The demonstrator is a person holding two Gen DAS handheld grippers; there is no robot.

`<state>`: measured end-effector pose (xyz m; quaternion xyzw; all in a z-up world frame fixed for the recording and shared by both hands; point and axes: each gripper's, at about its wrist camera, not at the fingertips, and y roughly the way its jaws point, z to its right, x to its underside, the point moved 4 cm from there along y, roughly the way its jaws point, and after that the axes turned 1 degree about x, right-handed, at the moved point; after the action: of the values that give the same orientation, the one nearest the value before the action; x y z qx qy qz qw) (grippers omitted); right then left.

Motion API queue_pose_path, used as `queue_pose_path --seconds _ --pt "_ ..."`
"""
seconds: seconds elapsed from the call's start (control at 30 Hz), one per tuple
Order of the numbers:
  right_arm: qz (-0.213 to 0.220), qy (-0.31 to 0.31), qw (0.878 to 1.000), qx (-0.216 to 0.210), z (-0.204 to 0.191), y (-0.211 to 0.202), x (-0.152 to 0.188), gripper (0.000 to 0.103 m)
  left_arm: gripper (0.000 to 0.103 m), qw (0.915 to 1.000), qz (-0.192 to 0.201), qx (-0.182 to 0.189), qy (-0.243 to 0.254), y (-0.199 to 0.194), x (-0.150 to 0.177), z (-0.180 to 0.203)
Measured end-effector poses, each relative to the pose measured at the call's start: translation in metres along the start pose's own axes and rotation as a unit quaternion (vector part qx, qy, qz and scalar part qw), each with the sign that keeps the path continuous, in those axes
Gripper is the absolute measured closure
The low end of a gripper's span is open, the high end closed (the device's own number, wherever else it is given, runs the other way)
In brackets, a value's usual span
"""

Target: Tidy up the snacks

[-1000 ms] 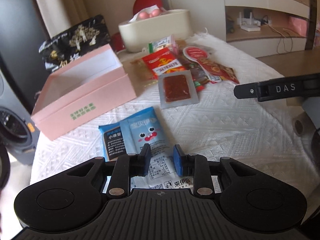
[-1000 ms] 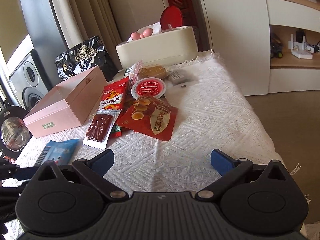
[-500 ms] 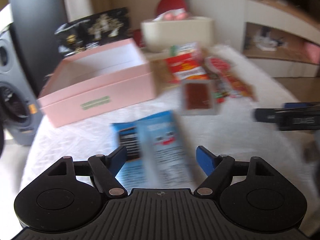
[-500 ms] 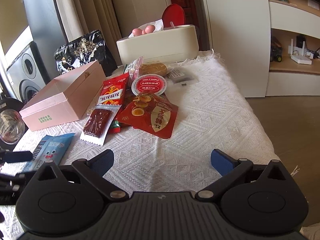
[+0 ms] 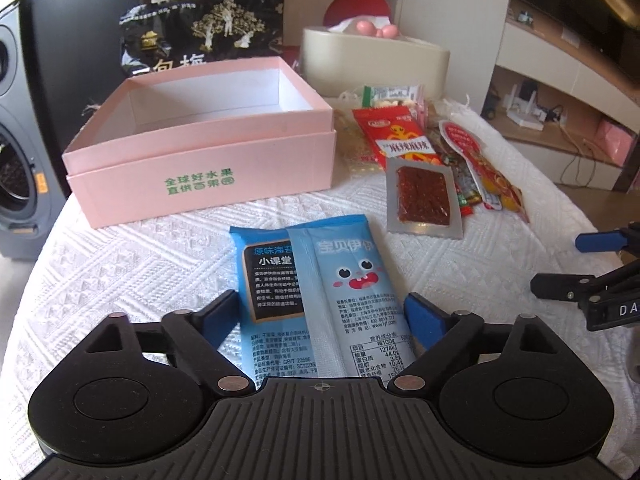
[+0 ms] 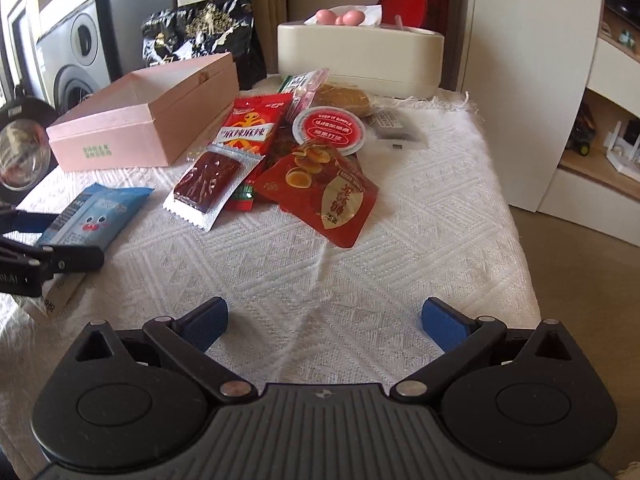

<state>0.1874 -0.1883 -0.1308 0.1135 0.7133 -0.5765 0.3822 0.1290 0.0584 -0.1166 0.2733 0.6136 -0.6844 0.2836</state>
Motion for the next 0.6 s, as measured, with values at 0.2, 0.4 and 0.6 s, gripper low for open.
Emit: queue_pose_path --seconds 0.2,0.4,0.6 --pt "0.053 0.002 0.998 -0.040 -0.030 -0.015 -0.022 0.004 0.012 0.9979 0.017 0.028 -0.055 -0.018 0.002 -0.021" --pt "0.093 -0.003 0.996 -0.006 -0.084 0.008 -0.059 0.028 0.012 0.9975 0.026 0.025 -0.061 -0.037 0.002 -0.030" --pt "0.052 0.007 0.998 0.029 -0.096 0.054 -0.069 0.037 0.012 0.9963 0.031 0.033 -0.074 -0.044 0.007 -0.039"
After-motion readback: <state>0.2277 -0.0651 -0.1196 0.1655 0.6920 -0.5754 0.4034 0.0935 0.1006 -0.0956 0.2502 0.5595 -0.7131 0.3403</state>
